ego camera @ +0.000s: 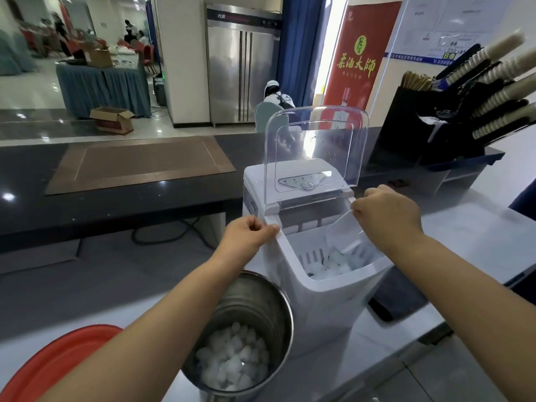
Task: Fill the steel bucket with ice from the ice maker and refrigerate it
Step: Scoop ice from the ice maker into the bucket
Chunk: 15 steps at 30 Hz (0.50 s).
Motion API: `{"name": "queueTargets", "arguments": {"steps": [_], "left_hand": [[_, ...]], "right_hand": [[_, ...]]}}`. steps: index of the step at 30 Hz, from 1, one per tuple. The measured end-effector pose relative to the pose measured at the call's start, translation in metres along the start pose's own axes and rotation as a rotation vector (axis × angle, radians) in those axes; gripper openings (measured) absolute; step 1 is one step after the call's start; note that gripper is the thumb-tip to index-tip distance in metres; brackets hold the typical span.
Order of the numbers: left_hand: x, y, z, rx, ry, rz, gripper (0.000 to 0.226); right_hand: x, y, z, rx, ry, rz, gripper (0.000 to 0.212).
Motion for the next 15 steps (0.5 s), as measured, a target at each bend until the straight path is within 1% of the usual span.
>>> {"name": "queueTargets", "arguments": {"steps": [1,2,4,5,6,7,9,10,12,15], "left_hand": [[-0.001,0.002,0.002,-0.014,-0.013,0.001,0.028],[-0.001,0.003,0.003,-0.024,-0.026,0.001,0.029],[0.0,0.006,0.003,-0.029,-0.036,-0.004,0.031],[0.0,0.007,0.003,-0.022,-0.032,-0.008,0.031],[0.0,0.009,0.002,-0.009,-0.025,-0.011,0.031],[0.001,0.01,0.002,0.004,-0.015,-0.013,0.03],[0.003,0.013,0.002,0.013,-0.005,-0.018,0.03],[0.003,0.014,0.002,0.014,-0.004,-0.018,0.03],[0.004,0.015,0.002,0.016,0.003,-0.013,0.031],[0.005,0.017,0.002,0.031,0.002,-0.011,0.031]], "right_hand": [[0.002,0.0,0.002,-0.019,-0.029,-0.066,0.01],[0.004,-0.001,0.003,-0.022,-0.053,-0.127,0.014],[0.008,-0.001,0.001,-0.117,-0.091,-0.254,0.027],[0.009,0.0,0.002,-0.167,-0.122,-0.321,0.029],[0.011,0.002,0.003,-0.164,-0.156,-0.37,0.029],[0.014,0.003,0.006,-0.153,-0.185,-0.424,0.028],[0.02,0.006,0.019,-0.05,-0.26,-0.507,0.017],[0.022,0.007,0.028,0.02,-0.274,-0.513,0.017],[0.025,0.01,0.043,0.137,-0.278,-0.512,0.026],[0.029,0.015,0.045,0.16,-0.274,-0.469,0.026]]}}
Point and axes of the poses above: each hand's wrist, its own y-axis towards the middle knuckle, its own z-axis out of the palm, x = y × z, the point moved 4 cm from there along y, towards the middle knuckle, and after that the axes turned 2 degrees about -y, right-handed, at the moved point
